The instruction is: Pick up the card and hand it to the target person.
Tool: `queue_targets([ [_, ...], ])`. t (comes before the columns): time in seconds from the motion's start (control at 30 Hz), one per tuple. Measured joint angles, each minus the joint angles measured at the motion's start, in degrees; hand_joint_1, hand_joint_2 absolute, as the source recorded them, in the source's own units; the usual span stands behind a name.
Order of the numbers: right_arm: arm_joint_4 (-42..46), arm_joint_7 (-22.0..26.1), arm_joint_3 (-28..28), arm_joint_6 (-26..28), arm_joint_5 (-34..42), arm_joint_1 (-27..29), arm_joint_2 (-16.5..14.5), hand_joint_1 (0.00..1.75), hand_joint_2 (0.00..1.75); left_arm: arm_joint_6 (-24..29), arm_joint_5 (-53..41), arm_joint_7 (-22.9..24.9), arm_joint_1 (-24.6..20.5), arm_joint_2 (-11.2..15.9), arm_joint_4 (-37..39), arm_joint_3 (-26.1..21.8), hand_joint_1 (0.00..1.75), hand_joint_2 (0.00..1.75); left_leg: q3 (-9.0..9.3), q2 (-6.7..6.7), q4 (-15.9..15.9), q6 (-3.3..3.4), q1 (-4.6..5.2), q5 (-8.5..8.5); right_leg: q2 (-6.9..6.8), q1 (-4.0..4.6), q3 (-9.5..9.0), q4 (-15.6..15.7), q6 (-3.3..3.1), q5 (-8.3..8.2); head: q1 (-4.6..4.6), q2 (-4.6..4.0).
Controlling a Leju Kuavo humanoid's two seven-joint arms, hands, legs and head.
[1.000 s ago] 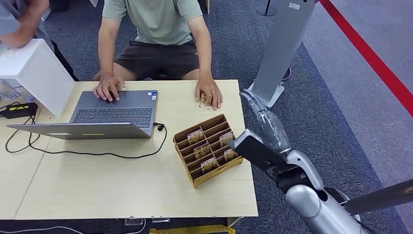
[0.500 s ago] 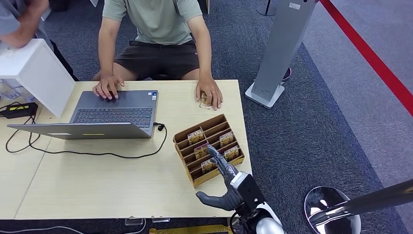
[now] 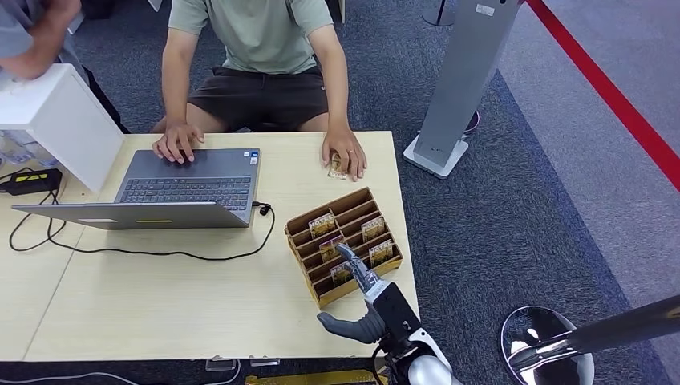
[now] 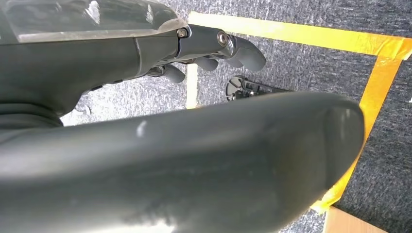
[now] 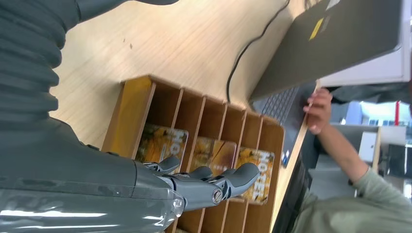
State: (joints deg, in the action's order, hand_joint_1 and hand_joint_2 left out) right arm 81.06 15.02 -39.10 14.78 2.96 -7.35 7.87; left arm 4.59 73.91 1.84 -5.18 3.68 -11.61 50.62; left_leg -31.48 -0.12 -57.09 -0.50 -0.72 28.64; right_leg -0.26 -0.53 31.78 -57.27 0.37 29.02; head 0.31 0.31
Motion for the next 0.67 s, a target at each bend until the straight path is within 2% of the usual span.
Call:
queue_targets([
  [0.23,1.0,-1.5,1.7,3.5,-2.0,0.6,0.6,0.0,1.75,-0.6,-0.1,-0.7,0.0,0.0,0.0,0.0,0.0,0.0,0.01,0.01,0.0,0.0,0.0,0.0,0.01,0.0,0.0,0.0,0.0,0.0,0.05,0.0],
  [0.67,3.6,-2.2,4.0,3.1,-4.0,1.3,1.1,0.0,1.75,-0.8,0.0,-1.4,0.0,0.0,0.0,0.0,0.0,0.0,0.02,0.01,0.0,0.0,0.0,0.0,0.02,0.0,-0.01,0.0,0.0,0.0,0.0,0.0],
])
